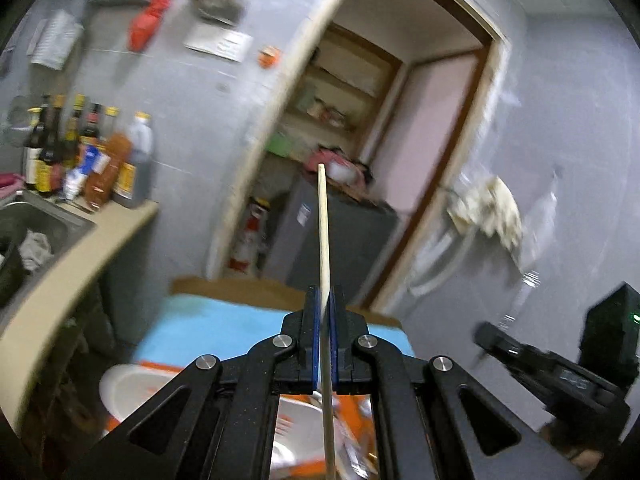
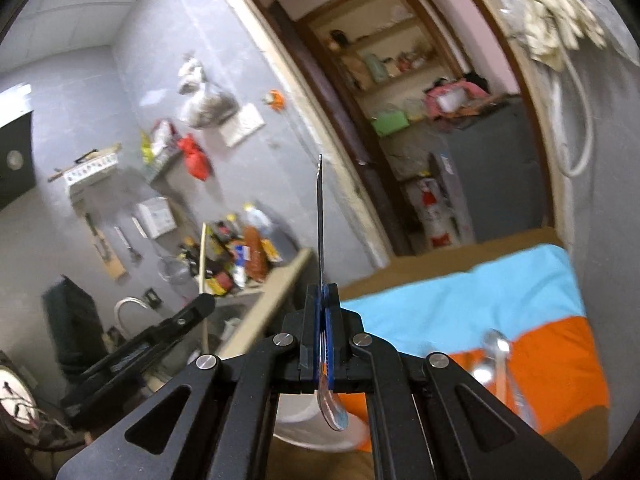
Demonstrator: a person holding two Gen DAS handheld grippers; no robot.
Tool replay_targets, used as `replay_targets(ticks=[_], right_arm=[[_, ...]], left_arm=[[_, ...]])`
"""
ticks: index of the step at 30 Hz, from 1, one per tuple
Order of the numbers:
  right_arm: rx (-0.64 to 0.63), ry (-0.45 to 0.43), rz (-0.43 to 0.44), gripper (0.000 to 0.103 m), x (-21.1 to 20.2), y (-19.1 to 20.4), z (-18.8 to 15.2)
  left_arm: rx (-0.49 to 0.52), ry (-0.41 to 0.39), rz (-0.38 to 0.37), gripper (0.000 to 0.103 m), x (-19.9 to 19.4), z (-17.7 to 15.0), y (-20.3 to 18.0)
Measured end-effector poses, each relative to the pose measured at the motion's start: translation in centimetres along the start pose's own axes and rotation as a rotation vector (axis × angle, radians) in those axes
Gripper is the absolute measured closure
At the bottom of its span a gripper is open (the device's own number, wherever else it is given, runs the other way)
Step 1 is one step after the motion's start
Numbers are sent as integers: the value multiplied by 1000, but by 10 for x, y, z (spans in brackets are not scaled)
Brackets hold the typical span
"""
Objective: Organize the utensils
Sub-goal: 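Lower the chopstick into the white caddy with the left gripper while the right drops the knife in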
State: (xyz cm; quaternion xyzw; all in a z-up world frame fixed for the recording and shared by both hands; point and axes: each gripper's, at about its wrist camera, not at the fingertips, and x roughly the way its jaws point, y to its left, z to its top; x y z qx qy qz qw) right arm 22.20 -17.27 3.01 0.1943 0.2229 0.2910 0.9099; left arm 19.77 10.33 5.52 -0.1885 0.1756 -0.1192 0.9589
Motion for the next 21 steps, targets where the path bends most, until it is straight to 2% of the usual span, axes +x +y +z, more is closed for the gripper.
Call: replay_targets(ticks=[6,10,15,21], right_arm=[[-28,25,40,103,37,37,-10],[-50,52,27,103,58,46,-22],[-82,85,2,103,75,48,-41],[-96,112,-33,102,87,46,-58]], left_arm=[[-102,-80,64,101,-9,10,82],[-155,-100,62,101,-9,7,118],[-165,-117,57,101,1,-1,134],[-95,-142,83,101,8,-16,126]])
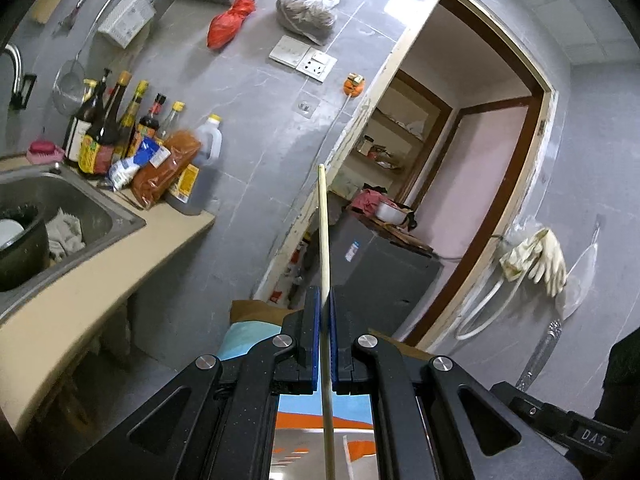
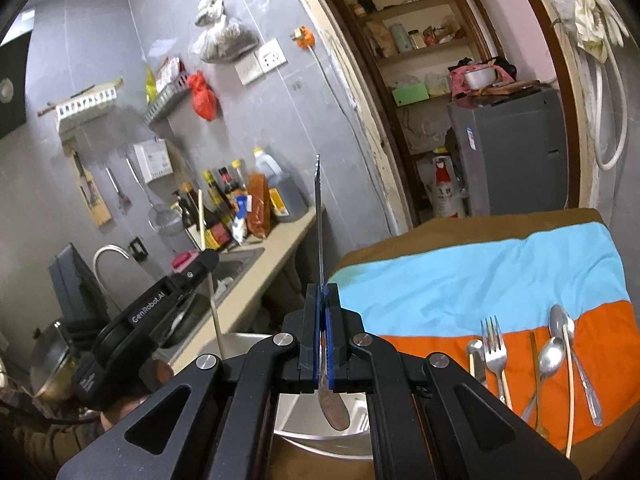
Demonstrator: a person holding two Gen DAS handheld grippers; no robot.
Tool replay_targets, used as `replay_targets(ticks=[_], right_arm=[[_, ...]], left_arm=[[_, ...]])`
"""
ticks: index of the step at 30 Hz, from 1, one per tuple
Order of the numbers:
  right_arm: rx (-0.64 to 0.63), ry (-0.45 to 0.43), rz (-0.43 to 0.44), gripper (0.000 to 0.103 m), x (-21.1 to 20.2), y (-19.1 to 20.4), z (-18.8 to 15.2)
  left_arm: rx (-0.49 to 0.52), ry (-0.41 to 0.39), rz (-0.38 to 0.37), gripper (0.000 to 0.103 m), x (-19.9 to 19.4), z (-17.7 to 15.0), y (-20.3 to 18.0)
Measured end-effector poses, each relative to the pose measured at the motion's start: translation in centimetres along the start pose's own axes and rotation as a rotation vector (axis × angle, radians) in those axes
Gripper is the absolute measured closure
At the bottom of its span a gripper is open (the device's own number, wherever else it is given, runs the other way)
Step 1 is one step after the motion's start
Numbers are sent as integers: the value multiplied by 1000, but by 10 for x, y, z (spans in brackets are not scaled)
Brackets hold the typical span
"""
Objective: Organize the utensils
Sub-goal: 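Lower the chopstick into the white caddy with the left gripper while the right drops the knife in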
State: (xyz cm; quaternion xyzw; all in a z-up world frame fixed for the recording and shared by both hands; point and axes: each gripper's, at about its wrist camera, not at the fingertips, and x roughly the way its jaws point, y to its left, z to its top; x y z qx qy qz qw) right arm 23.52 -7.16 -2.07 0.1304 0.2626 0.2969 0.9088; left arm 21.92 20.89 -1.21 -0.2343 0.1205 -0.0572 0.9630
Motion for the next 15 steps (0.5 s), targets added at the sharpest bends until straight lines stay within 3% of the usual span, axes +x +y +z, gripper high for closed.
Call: replay_targets(ticks=[8,11,13,15], right_arm=[[-11,42,-20,98,13,-2,-15],[4,64,-13,96,13,-6,-19],[14,66,1,95,12,-8,-19],[15,65,11,91,10,-8,-18]], left_arm=[[60,-25,61,101,-9,-21,-2],[76,2,74,100,-10,-25,-3],[86,27,72,98,-11,-27,-4],[93,46,69,87,-14,-29,-4]])
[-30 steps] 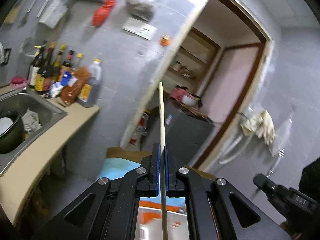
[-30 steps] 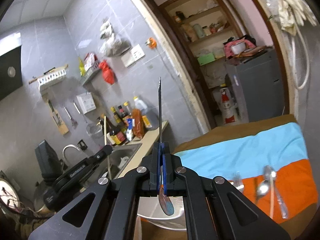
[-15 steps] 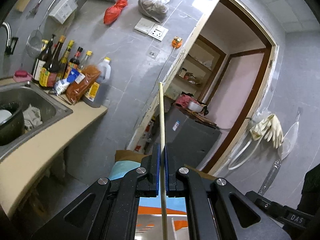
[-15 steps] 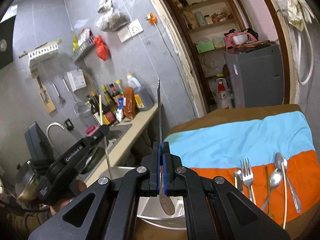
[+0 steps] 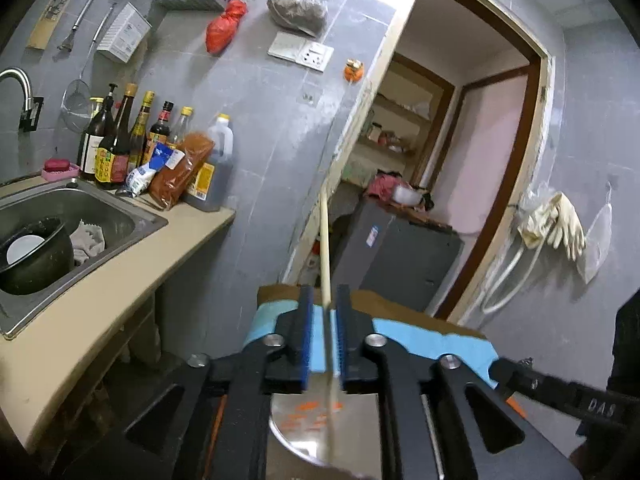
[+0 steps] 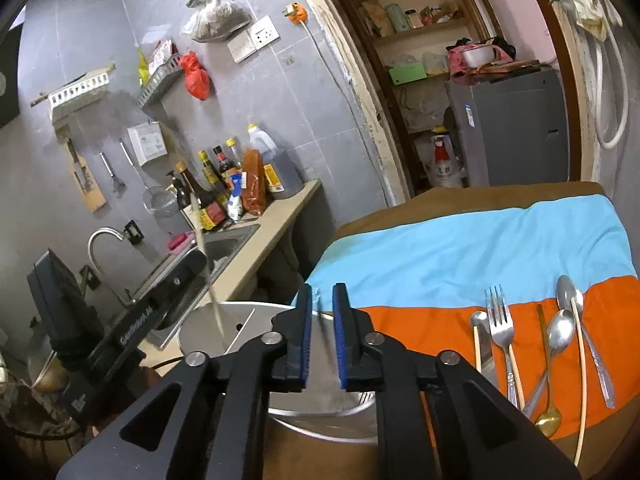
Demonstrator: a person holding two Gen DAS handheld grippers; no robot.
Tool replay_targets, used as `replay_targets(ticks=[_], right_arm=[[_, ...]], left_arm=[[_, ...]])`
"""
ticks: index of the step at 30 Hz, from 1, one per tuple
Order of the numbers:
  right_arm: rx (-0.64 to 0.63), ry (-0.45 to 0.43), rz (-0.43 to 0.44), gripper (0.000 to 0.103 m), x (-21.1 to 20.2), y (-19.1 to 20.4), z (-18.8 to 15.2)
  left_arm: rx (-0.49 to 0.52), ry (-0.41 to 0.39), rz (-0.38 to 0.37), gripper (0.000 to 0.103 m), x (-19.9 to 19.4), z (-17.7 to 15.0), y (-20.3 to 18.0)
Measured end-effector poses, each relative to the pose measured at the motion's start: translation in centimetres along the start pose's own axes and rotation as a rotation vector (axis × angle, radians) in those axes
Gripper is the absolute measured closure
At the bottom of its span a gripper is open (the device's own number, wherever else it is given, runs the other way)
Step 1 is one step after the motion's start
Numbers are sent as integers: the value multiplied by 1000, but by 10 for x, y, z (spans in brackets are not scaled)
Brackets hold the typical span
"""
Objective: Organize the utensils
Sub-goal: 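Lower the chopstick into the white caddy with the left gripper while the right drops the knife in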
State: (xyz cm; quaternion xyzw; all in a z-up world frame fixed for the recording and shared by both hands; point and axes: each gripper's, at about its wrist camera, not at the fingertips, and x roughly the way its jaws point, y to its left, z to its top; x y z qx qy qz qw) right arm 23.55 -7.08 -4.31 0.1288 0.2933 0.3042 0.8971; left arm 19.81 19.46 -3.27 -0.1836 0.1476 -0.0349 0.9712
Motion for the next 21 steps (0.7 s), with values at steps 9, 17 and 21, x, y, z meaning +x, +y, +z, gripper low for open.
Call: replay_targets(ticks=[9,17,21], right_arm=[[-21,-60,46,75,-30,2,18],[-45,-199,-33,23,-86,-27,32],[-81,-273,-85,8,-116,-46,37]], left_arm=[[-3,24,25,63,-25,6,-23],[47,-10,66,20,-47,18,-81],[68,-44,91,9,-55,18,-111]])
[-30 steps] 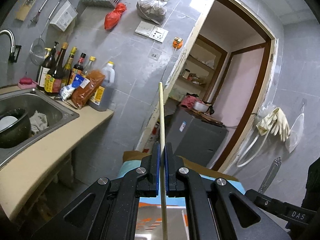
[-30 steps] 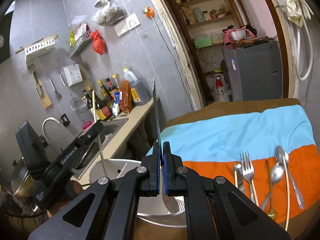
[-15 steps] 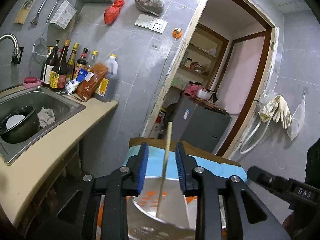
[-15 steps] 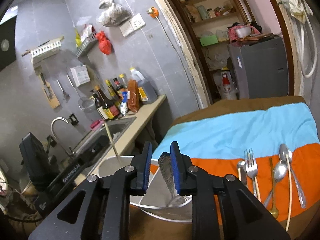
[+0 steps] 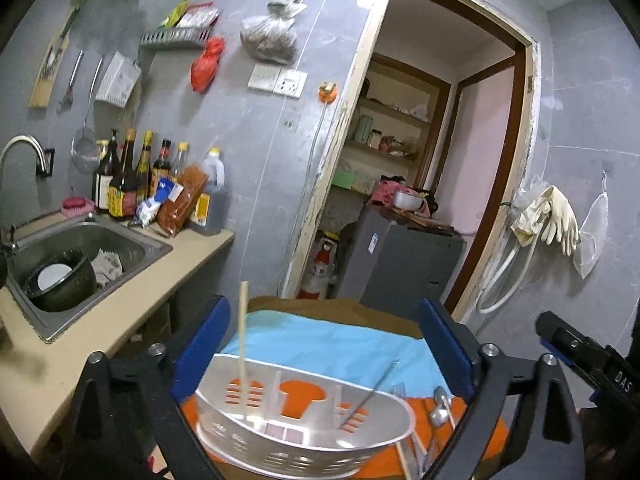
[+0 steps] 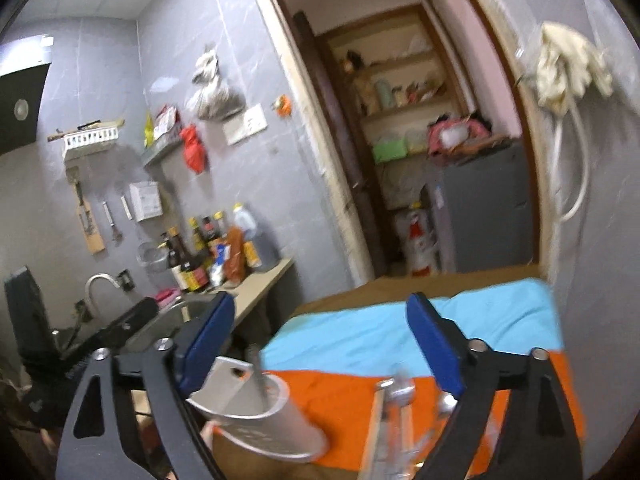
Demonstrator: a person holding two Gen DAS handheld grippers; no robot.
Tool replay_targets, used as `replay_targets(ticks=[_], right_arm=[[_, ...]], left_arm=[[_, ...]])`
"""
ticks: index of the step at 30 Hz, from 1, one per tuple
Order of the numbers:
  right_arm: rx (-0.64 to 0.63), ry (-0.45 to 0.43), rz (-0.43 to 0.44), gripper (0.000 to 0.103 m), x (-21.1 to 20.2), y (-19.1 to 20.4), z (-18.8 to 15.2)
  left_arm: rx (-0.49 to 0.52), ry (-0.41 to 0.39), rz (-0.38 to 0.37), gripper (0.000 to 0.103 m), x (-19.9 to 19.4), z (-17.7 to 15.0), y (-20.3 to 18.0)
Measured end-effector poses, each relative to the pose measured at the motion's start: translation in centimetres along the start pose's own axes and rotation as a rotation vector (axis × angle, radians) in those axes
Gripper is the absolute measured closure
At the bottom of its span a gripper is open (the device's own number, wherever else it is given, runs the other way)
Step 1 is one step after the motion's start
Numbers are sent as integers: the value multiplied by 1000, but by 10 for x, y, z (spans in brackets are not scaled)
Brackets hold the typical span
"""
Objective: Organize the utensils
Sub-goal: 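Lower the chopstick into the white caddy with the left gripper while the right drops the knife in, then move both grippers back over the cutlery on the cloth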
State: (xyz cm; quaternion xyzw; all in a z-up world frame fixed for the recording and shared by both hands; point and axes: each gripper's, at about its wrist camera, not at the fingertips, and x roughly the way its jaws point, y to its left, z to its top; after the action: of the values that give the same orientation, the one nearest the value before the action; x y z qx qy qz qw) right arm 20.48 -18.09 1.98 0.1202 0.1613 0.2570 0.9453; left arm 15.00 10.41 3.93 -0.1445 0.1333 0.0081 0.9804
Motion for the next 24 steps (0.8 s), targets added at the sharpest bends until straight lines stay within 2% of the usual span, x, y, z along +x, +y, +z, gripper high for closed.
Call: replay_targets(ticks=[1,5,10,16,24], right_arm=[[-15,-17,-13,0,-7,-6,3],[-67,-58,-57,0,-28,-30,9],[-114,-54,-87,0,-39,-60,6],[-101,7,-117,0,-37,-107,-8],[-22,145,-156,0,-11,-165,-36]], left_arm=[[10,-8,7,9,-3,-1,-10],[58,-29,21,6,-9,-8,-49],[101,-6,11,6,-6,-30,-92],[141,89,7,6,15,-68,-135],[192,216,100,6,54,-124,-162]])
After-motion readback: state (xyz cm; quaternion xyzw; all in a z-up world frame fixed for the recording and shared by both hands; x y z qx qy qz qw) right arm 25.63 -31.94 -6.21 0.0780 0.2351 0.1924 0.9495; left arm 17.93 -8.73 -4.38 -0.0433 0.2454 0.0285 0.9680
